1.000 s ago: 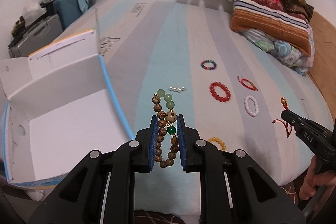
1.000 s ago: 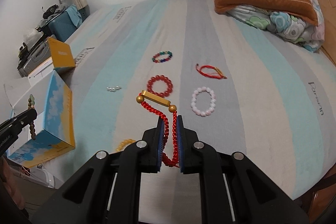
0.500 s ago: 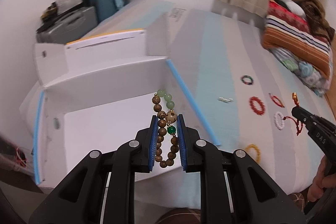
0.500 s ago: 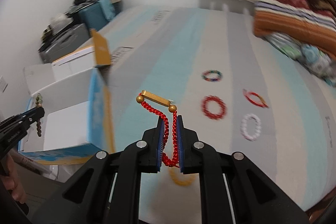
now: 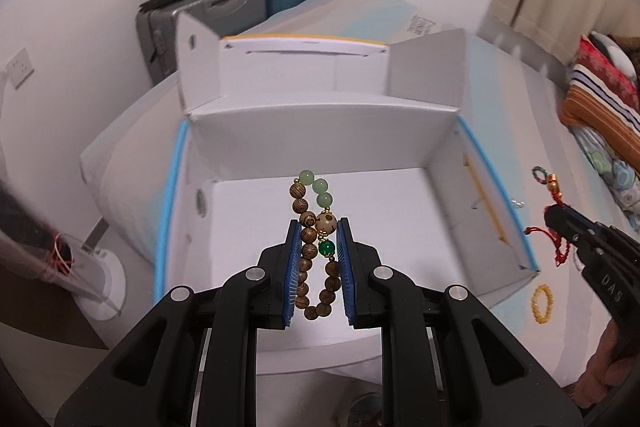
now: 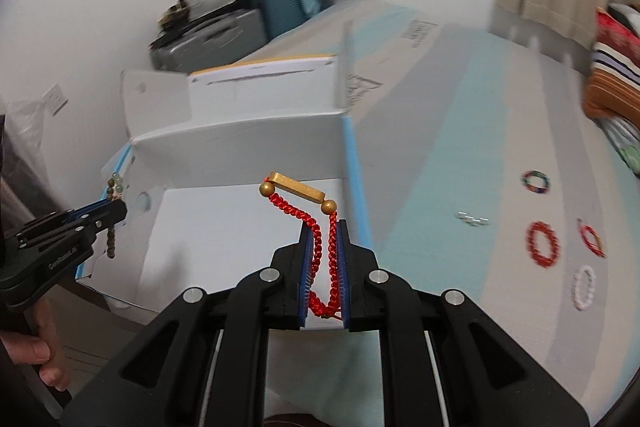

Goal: Organize jewelry
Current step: 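Carry both held bracelets over the white cardboard box with both tools, then open both tools to drop the bracelets onto the box floor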

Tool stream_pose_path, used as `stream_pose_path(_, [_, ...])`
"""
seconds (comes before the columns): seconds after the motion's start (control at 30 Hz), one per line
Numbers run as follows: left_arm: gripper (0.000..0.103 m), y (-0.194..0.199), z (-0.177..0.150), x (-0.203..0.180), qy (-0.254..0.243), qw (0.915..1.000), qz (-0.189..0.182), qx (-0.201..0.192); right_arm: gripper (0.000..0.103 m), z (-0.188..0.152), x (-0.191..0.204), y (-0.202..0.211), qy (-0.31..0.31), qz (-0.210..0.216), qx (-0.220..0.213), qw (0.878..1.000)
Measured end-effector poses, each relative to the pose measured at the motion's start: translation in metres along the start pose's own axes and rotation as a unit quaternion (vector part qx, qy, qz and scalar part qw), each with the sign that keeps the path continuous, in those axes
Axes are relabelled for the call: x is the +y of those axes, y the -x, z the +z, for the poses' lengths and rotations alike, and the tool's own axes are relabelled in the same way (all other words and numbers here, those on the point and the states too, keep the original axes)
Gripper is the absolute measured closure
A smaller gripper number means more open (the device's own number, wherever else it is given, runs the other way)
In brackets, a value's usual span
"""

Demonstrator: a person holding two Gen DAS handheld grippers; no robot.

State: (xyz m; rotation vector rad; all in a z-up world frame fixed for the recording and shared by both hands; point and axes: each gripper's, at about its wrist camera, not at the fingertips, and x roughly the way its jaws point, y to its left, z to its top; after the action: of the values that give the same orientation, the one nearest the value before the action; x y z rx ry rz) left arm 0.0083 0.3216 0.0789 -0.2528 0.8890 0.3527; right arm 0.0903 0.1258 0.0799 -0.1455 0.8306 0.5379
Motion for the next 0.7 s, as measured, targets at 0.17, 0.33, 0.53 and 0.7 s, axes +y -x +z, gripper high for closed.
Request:
stream_pose_path(0.17, [0.086,-0.016,-0.003,0.021,0.011,0.9997,0.008,0.021,0.093,0.002,0.033,-0.034,0.022,0.019,0.035,0.999])
stream_pose_path(0.33, [0.086,-0.037,-0.007,0.033,0.022,0.9984,0.008,0.051,0.093,-0.003,0.046,-0.063,0.024,0.030,0.078,0.996])
stream_pose_path(0.53, [0.086,-0.059,-0.012,0.039,0.022,0.9963,0.018,0.081,0.093,-0.007,0.048,-0.087,0.022,0.026,0.111,0.993])
stream_pose_path(0.7, [0.086,-0.077,-0.016,0.047,0.031,0.9921,0.039,0.115,0.093,-0.011,0.047,-0.101,0.020,0.021,0.135,0.990])
